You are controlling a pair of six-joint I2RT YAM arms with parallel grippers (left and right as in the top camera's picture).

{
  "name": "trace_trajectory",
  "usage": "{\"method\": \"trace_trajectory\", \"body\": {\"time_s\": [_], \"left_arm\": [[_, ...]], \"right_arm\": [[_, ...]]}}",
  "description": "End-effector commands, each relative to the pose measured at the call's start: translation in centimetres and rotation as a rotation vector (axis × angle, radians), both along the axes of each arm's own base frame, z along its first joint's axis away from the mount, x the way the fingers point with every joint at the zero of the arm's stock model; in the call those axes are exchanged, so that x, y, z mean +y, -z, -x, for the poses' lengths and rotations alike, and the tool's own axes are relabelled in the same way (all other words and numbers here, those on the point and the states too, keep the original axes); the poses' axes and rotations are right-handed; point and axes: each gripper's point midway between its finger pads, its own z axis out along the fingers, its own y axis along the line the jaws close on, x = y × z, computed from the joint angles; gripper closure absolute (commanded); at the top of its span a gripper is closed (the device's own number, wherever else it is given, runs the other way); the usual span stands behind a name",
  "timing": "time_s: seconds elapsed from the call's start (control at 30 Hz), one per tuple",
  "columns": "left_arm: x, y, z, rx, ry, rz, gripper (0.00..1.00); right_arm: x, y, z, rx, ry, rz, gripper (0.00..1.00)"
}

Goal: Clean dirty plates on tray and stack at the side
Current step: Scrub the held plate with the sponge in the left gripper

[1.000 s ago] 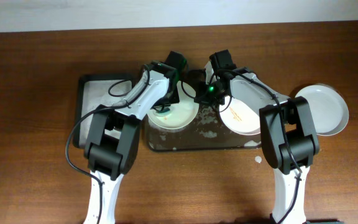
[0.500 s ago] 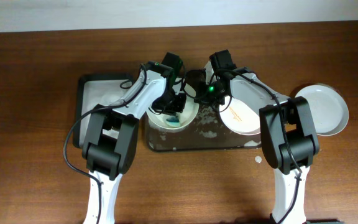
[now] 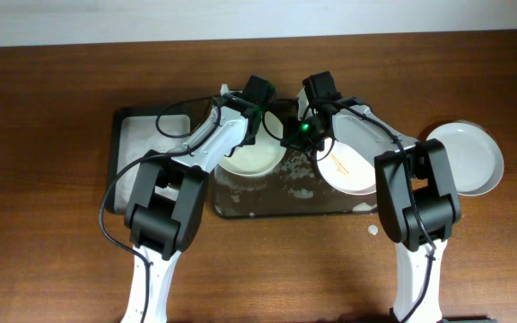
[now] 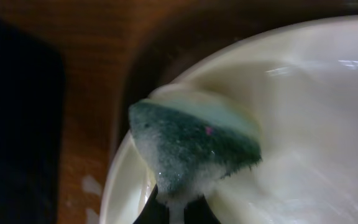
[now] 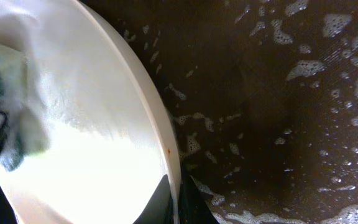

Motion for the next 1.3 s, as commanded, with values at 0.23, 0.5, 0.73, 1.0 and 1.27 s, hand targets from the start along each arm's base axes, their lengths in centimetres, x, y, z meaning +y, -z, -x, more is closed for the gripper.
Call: {"method": "trace_trajectory", "body": {"time_s": [0.23,0.5,0.73,1.0,1.27], "left_arm": [[-6.9,4.4,2.1,0.222,0.437,0.333,0.99],[-9.8,4.0,7.3,0.423,0.588,0.553,0.99],[-7.7,4.3,8.8,0.515,0.508,0.528,0.99],[2.4,4.9,4.7,0.346,0.025,0.164,0.99],[7.4,3.0,1.4,0.140,-0.097,-0.113,0.99]], "right_arm": [[-1.6,2.5,1.2,0.049,0.010,0.079,0.96],[-1.6,2.5,1.4,0.054,0.010,0.081,0.96],[-1.6,2.6,1.4,0.055,0.010,0.082,0.96],[-1.6,2.6,1.4,0.055,0.010,0.083,0.96],[-1.7,2.6,1.4,0.054,0.011,0.085,0.96]]}}
